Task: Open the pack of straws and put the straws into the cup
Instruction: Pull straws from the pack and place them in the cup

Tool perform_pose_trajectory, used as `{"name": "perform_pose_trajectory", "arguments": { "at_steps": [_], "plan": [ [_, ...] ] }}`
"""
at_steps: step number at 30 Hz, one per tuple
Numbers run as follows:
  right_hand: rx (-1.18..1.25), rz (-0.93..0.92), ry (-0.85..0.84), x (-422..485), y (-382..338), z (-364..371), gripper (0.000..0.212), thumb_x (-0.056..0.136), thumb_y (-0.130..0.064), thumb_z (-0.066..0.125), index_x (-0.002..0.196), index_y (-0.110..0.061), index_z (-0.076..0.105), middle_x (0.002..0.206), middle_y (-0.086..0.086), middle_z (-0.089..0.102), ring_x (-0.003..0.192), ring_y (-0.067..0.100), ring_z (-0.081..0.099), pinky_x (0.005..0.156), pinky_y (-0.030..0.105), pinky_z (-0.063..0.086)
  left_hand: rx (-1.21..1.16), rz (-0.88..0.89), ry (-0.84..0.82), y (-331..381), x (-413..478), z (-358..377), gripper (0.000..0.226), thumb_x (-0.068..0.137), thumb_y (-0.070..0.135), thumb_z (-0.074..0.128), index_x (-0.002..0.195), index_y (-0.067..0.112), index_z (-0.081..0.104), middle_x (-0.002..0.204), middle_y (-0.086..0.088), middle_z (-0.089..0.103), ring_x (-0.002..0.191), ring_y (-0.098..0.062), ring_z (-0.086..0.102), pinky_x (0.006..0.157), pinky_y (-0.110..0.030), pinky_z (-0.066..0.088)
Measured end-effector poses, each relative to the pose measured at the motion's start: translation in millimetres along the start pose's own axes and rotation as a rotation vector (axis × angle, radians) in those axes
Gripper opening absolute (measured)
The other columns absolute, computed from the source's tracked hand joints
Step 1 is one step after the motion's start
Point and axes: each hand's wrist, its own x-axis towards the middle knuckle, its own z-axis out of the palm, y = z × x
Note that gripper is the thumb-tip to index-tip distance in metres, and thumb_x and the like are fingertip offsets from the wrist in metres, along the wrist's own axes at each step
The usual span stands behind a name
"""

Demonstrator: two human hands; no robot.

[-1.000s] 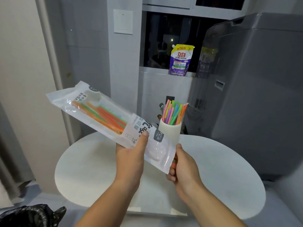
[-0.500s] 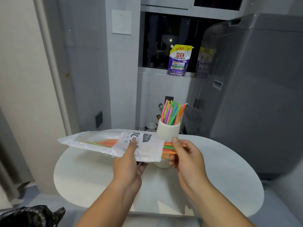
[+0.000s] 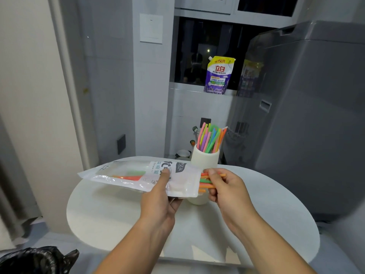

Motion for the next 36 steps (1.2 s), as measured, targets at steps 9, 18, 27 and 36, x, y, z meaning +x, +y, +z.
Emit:
{"name": "perform_pose_trajectory", "arguments": {
  "at_steps": [9, 18, 27, 36],
  "plan": [
    [-0.221, -0.047, -0.053, 3, -22, -18, 0.01, 0.095, -0.015, 0.066, 0.094, -0.012, 0.076, 0.061, 0.007, 0.06, 0.047, 0.01, 0.051, 0.046, 0.025, 0.043, -0.045, 0.001, 0.049, 5, 3, -1, 0.042, 0.097, 0.005, 0.073, 0.138, 0.007, 0.064, 0.117, -0.011, 0.08, 0.069, -0.016, 0.081, 0.049, -0.031, 0.062],
    [-0.293, -0.138, -0.014, 3, -25, -21, 0.009, 0.094, -0.008, 0.064, 0.092, -0.01, 0.073, 0.071, 0.011, 0.068, 0.05, 0.01, 0.06, 0.047, 0.024, 0.05, -0.136, -0.009, 0.079, 8, 2, 1, 0.046, 0.099, 0.004, 0.07, 0.144, 0.009, 0.061, 0.126, -0.012, 0.078, 0.091, -0.021, 0.078, 0.049, -0.029, 0.061],
    [-0.212, -0.073, -0.038, 5, -23, -23, 0.009, 0.095, -0.011, 0.065, 0.097, -0.008, 0.073, 0.079, 0.013, 0.072, 0.056, 0.009, 0.063, 0.055, 0.022, 0.053, -0.186, 0.001, 0.069, 11, 4, 1, 0.044, 0.099, 0.005, 0.071, 0.141, 0.012, 0.063, 0.124, -0.009, 0.079, 0.093, -0.02, 0.079, 0.054, -0.032, 0.065],
    [-0.392, -0.169, -0.124, 7, -50, -39, 0.011, 0.094, -0.007, 0.066, 0.094, -0.011, 0.076, 0.076, 0.005, 0.077, 0.059, 0.017, 0.069, 0.052, 0.026, 0.057, -0.27, -0.019, 0.092, 15, 8, 0, 0.048, 0.098, 0.005, 0.072, 0.144, 0.013, 0.061, 0.127, -0.01, 0.078, 0.092, -0.019, 0.079, 0.05, -0.028, 0.062]
  ]
}}
